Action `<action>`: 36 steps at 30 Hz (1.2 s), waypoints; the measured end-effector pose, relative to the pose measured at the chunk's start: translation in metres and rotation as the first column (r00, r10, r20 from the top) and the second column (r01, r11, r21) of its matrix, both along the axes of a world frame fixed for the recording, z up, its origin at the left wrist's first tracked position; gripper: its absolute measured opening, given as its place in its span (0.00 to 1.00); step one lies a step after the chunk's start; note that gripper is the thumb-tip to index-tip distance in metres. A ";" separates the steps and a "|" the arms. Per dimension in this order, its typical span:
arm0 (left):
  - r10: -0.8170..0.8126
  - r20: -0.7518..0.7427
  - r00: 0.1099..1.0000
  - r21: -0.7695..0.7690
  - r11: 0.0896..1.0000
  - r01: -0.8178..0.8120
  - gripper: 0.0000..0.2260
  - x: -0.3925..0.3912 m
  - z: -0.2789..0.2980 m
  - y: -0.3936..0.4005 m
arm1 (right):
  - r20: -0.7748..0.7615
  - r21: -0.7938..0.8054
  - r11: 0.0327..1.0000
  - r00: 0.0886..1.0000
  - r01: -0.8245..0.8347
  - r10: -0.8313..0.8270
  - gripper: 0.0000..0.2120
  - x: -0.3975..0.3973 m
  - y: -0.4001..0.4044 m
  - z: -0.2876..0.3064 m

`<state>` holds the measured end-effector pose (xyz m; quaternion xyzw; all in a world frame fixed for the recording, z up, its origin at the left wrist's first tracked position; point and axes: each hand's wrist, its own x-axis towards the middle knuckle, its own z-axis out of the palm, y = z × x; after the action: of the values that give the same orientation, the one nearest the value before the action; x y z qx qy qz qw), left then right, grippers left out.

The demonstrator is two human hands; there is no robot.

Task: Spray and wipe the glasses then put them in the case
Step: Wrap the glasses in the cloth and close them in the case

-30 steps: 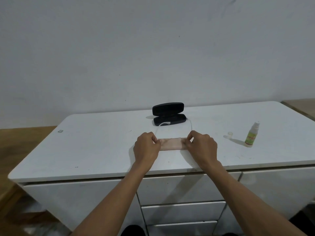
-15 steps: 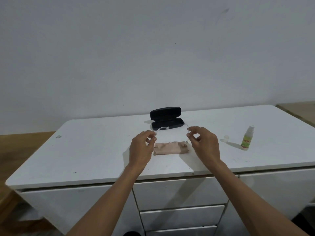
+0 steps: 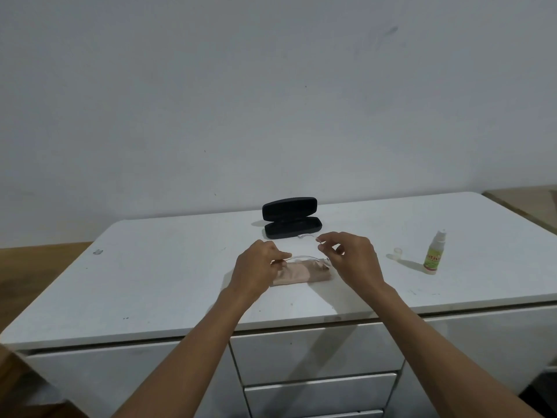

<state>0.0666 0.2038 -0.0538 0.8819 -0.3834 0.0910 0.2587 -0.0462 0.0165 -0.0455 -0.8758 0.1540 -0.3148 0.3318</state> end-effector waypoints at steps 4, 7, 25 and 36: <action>0.014 -0.208 0.978 -0.169 0.984 -0.050 0.07 0.004 0.001 0.003 | -0.089 -0.095 0.995 0.996 -0.034 0.025 0.07 0.004 0.003 0.002; -0.033 -0.368 0.929 -0.333 0.938 -0.098 0.07 0.011 0.000 0.011 | -0.160 -0.174 0.983 0.987 -0.052 0.024 0.08 0.007 0.006 0.002; -0.123 -0.218 0.968 0.099 0.984 0.147 0.20 0.004 0.010 0.025 | -0.427 -0.147 0.944 0.880 -0.295 0.208 0.22 -0.003 -0.002 0.007; -0.104 -0.181 0.978 0.087 0.989 0.121 0.16 0.006 0.007 0.025 | -0.477 -0.100 0.937 0.842 -0.335 0.251 0.24 0.003 -0.008 0.006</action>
<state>0.0726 0.2290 -0.0467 0.8750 -0.4123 -0.0209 0.2528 -0.0428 0.0081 -0.0395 -0.9644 0.0626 -0.0578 0.2504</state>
